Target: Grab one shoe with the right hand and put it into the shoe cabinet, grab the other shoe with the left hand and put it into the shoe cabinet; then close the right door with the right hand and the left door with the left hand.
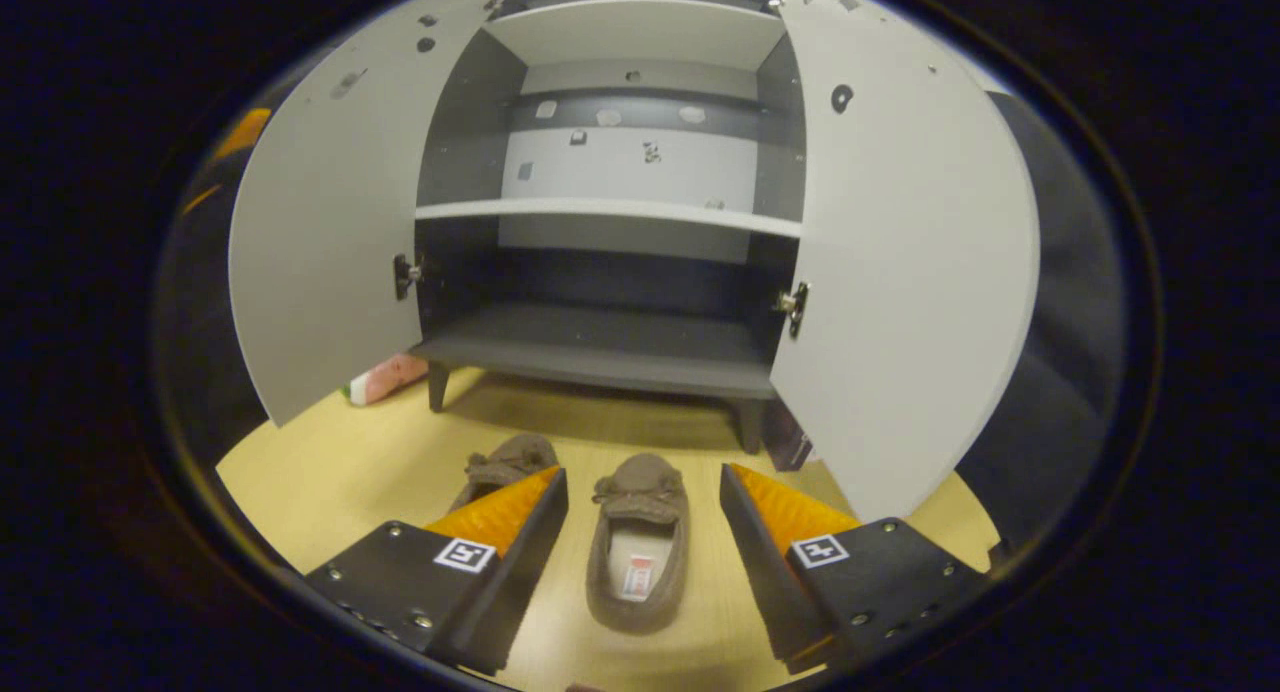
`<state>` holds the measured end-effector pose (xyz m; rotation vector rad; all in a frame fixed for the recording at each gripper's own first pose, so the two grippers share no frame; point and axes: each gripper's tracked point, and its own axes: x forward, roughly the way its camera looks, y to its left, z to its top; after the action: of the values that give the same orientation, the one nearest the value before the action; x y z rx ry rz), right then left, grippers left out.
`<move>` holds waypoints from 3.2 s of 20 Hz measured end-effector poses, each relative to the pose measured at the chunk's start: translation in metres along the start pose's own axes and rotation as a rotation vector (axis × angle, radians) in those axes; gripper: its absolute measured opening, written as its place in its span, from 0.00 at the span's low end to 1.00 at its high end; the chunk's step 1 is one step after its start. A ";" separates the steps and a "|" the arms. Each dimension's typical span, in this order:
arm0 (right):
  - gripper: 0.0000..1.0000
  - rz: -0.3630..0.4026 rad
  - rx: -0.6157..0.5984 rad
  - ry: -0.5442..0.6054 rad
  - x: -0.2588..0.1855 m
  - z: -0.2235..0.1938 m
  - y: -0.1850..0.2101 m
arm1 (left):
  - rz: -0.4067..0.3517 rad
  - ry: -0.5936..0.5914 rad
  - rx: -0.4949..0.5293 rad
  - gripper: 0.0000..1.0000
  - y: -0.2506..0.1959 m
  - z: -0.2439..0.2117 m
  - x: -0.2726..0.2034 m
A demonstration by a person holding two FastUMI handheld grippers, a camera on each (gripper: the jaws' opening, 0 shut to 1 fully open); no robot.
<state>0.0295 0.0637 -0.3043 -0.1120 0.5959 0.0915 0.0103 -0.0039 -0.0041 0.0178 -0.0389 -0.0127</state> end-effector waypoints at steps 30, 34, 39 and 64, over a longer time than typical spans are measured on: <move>0.00 0.233 0.179 -0.132 -0.025 0.035 0.013 | -0.082 0.098 -0.038 0.95 -0.001 -0.057 -0.024; 0.01 0.283 0.187 -0.258 -0.078 0.115 0.005 | -0.103 0.119 -0.072 0.96 -0.013 -0.072 -0.027; 0.01 0.257 0.108 -0.399 -0.116 0.231 -0.011 | -0.114 0.138 -0.047 0.96 -0.015 -0.091 -0.029; 0.06 -0.121 -0.416 -0.153 0.229 0.383 -0.005 | -0.150 0.166 -0.046 0.95 -0.016 -0.131 -0.052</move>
<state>0.4307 0.1208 -0.1181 -0.5394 0.4092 0.1050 -0.0366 -0.0165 -0.1374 -0.0244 0.1291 -0.1615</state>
